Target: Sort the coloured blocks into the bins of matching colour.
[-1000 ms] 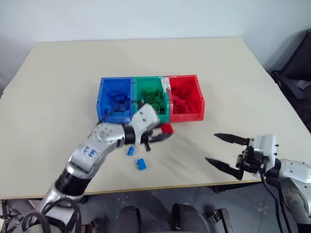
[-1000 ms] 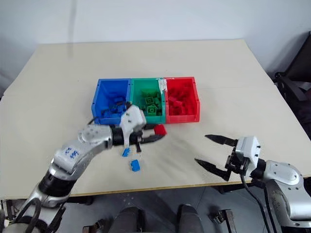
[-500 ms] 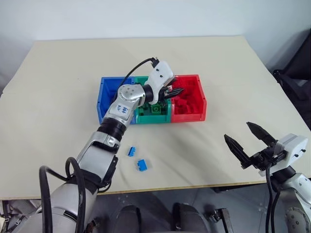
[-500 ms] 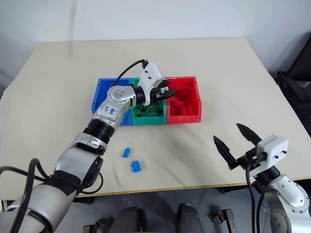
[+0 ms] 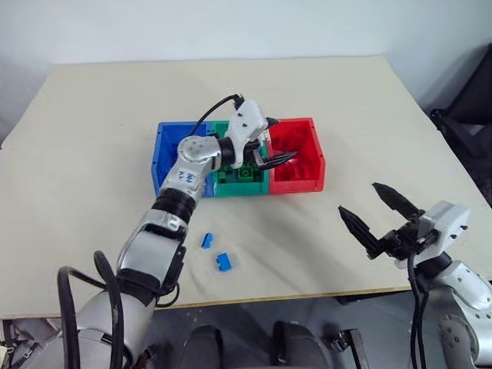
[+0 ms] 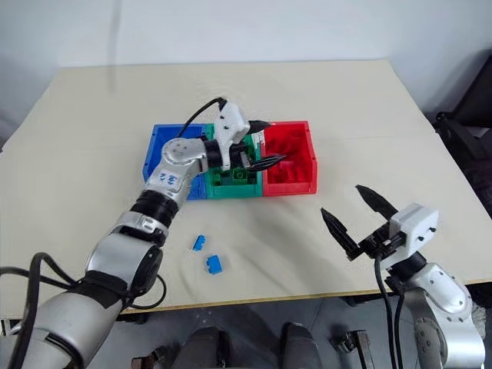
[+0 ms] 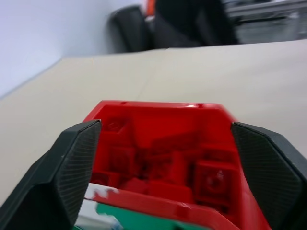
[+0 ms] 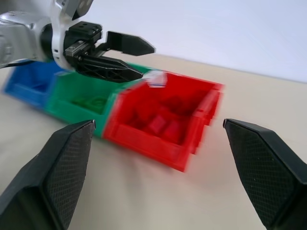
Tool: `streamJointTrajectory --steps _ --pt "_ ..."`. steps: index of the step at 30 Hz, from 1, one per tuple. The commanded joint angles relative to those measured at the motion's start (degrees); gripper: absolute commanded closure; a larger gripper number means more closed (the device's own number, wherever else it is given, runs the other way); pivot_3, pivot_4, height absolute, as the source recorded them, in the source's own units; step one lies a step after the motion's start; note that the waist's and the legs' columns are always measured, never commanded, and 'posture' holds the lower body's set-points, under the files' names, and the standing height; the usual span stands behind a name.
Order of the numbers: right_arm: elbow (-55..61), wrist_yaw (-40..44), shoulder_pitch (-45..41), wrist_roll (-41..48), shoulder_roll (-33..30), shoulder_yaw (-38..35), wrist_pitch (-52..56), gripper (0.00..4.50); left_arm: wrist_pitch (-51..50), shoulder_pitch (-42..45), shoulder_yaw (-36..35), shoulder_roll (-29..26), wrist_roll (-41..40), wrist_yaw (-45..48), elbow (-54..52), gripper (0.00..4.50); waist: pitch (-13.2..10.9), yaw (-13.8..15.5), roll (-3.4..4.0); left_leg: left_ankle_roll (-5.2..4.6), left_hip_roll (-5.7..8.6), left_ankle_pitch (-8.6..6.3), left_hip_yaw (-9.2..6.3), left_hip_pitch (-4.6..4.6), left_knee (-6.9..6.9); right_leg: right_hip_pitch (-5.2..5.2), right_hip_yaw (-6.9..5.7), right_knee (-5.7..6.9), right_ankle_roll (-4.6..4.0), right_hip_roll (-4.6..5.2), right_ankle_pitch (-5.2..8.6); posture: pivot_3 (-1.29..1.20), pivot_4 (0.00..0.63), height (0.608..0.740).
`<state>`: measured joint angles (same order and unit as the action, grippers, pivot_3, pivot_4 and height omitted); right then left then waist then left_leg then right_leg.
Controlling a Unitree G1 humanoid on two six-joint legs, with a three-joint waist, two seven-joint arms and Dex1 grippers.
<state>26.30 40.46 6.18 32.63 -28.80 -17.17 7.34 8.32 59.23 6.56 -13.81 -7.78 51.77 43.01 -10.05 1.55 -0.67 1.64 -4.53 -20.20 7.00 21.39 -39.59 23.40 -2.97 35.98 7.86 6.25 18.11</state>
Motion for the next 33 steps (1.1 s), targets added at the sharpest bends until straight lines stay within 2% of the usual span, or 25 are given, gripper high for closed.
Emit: streamJointTrajectory --steps 1,4,8,11,17,21,25,30,33 --pt "-3.1 6.6 -3.5 -0.2 -2.9 2.3 -1.9 0.00 -3.6 -9.2 -2.9 -6.2 -5.1 5.5 -17.8 0.01 0.0 -0.3 0.00 0.00 0.00 0.00 0.00 0.00 0.01 0.00 0.00 -0.01 0.00 0.00 0.00 0.00 0.150 0.740" --pt "-8.3 12.8 -8.7 -0.4 -5.5 5.0 -2.5 0.00 -6.6 -24.0 -7.1 -14.4 -13.4 12.4 -36.3 0.01 0.0 -2.3 0.05 0.00 -0.06 0.00 0.10 -0.06 0.05 0.05 0.11 0.02 0.00 0.00 0.00 0.00 0.150 0.740" --pt "-15.9 21.3 -14.1 -0.4 -8.1 7.5 -3.3 0.00 -13.7 -41.2 -14.9 -23.3 -16.4 9.7 -48.9 0.01 -0.1 -2.2 0.04 0.00 -0.12 0.00 0.03 -0.10 0.04 0.04 0.08 0.11 -0.07 0.01 0.04 0.00 0.150 0.740" --pt "-20.4 25.5 -16.9 -1.2 -9.1 9.3 -3.6 0.00 -15.8 -52.7 -22.2 -25.9 -17.4 6.5 -54.4 0.01 -0.1 -1.2 0.03 -0.09 -0.06 -0.05 0.01 -0.09 -0.12 -0.02 0.06 0.03 -0.07 0.11 0.04 0.00 0.150 0.740" --pt "-23.0 31.9 -19.3 -0.9 -9.8 11.8 -3.1 0.00 -19.1 -69.1 -33.4 -26.9 -20.4 4.4 -61.6 0.01 -0.1 -1.0 0.03 -0.21 -0.02 -0.13 0.03 -0.10 -0.31 -0.06 0.07 0.10 -0.05 0.20 0.01 0.00 0.150 0.740" --pt "-23.9 33.7 -20.6 -1.1 -9.6 12.5 -3.1 0.00 -18.9 -73.0 -37.1 -26.8 -21.1 3.7 -61.6 0.01 -0.1 -0.9 0.03 -0.19 -0.04 -0.14 0.05 -0.12 -0.31 -0.04 0.07 0.11 -0.08 0.19 0.02 0.00 0.150 0.740" --pt "-24.8 34.5 -21.6 -1.6 -9.4 12.7 -3.2 0.00 -18.9 -73.3 -37.2 -26.5 -21.2 2.8 -61.9 0.01 -0.1 -0.9 0.03 -0.19 -0.04 -0.14 0.08 -0.14 -0.33 -0.04 0.07 0.12 -0.12 0.19 -0.01 0.00 0.150 0.740" --pt "-24.6 36.8 -19.8 -2.5 -11.8 10.8 -5.0 0.00 -22.0 -72.1 -31.5 -28.4 -20.6 3.6 -65.6 0.01 -0.1 -0.8 0.03 -0.18 -0.04 -0.15 0.09 -0.13 -0.31 -0.03 0.07 0.10 -0.12 0.19 -0.01 0.00 0.150 0.740" --pt "-24.8 38.4 -17.4 -3.1 -14.0 9.4 -7.2 0.00 -22.6 -70.6 -26.5 -31.9 -18.4 5.6 -67.8 0.01 -0.1 -0.6 0.04 -0.19 -0.03 -0.16 0.09 -0.11 -0.30 -0.03 0.07 0.07 -0.12 0.20 -0.01 0.00 0.150 0.740"
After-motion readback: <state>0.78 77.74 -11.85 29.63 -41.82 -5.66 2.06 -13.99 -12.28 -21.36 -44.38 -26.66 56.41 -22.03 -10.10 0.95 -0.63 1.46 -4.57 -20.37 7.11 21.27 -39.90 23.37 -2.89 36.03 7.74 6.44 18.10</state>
